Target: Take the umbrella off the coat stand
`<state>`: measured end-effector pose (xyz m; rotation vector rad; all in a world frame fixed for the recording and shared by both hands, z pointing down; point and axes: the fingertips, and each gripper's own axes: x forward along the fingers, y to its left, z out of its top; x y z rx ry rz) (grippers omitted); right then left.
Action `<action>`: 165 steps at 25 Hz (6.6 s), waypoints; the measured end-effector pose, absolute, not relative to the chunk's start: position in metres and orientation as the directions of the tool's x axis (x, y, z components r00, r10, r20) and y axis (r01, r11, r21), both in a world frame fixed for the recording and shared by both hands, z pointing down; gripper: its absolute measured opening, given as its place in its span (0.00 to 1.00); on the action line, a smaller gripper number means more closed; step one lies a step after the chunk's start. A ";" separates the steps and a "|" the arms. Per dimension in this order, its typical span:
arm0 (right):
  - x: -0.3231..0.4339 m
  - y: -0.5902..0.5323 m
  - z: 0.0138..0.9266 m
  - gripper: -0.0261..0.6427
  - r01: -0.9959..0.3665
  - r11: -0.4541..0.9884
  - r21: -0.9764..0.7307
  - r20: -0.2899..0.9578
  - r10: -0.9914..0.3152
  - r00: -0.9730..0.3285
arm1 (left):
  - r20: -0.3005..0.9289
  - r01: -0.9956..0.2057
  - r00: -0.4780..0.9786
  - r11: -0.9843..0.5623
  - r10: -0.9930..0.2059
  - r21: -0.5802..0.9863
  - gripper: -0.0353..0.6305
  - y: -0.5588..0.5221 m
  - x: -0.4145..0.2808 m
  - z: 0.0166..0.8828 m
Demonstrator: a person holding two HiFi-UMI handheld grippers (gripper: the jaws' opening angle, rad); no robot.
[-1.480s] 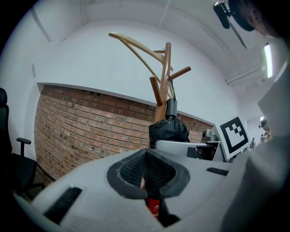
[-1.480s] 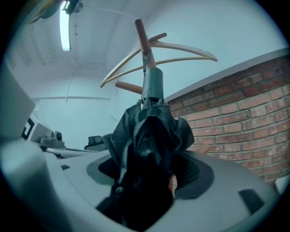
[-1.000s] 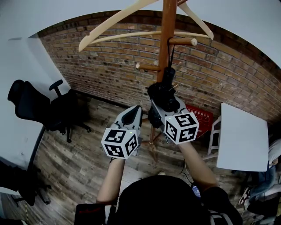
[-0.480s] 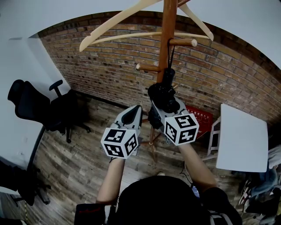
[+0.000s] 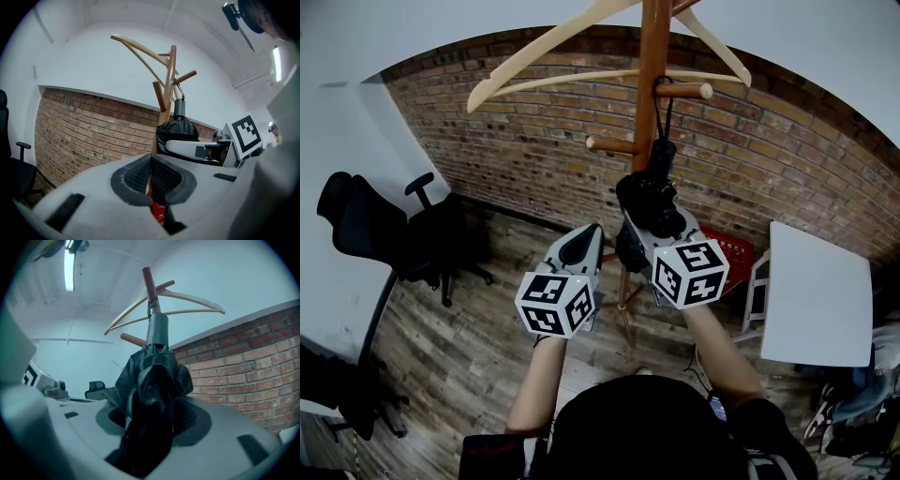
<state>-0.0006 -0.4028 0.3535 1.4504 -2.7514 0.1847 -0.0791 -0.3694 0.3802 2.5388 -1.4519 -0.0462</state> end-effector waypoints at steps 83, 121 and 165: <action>0.044 -0.355 0.235 0.39 -0.843 0.537 -0.027 -0.130 -0.838 -0.530 | -0.062 -0.764 0.631 -0.633 -0.773 0.121 0.08 -0.360 -0.019 0.305; 0.035 -0.292 0.266 0.39 -0.917 0.395 -0.047 -0.064 -0.918 -0.392 | -0.026 -0.687 0.715 -0.708 -0.699 0.164 0.08 -0.293 -0.043 0.328; 0.072 -0.214 0.315 0.39 -0.905 0.421 -0.065 0.035 -0.905 -0.424 | -0.008 -0.697 0.703 -0.692 -0.711 0.189 0.08 -0.216 0.005 0.336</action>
